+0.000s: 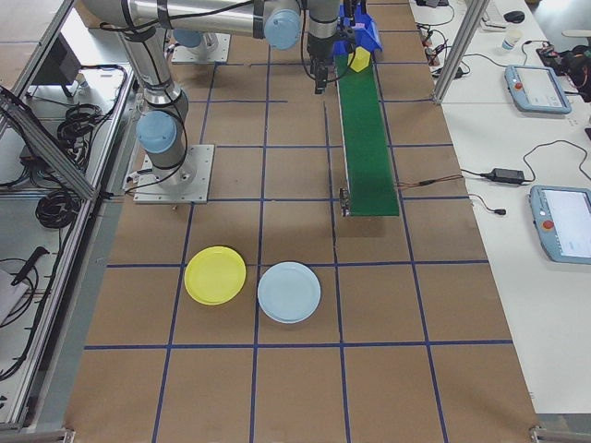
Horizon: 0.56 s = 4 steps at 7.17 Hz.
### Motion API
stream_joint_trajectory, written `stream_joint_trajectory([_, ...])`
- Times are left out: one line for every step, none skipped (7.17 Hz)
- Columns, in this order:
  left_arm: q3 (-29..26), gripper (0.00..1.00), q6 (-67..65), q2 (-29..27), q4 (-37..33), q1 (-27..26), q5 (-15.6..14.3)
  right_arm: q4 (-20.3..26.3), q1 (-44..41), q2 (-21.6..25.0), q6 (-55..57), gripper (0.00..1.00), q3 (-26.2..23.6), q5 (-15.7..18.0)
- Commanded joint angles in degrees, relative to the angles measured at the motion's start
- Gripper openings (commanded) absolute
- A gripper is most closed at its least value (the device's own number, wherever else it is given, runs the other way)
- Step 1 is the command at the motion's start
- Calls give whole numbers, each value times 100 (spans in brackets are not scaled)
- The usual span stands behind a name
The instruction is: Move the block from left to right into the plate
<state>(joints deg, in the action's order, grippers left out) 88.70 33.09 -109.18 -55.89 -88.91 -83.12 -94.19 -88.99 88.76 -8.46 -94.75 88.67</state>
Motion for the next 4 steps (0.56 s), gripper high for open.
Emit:
stream_joint_trajectory([-46, 100, 222, -42, -27, 599, -222, -12, 274, -26, -59, 100, 0, -51])
stream_joint_trajectory([-11, 100, 476, -103, -19, 925, -222, -47, 659, -43, -207, 100, 0, -452])
stream_joint_trajectory([59, 100, 601, -191, -18, 1024, -231, -99, 1133, -96, -391, 100, 0, -752])
stream_joint_trajectory([59, 100, 645, -400, 8, 1068, -283, -108, 1451, -140, -428, 100, 0, -1103])
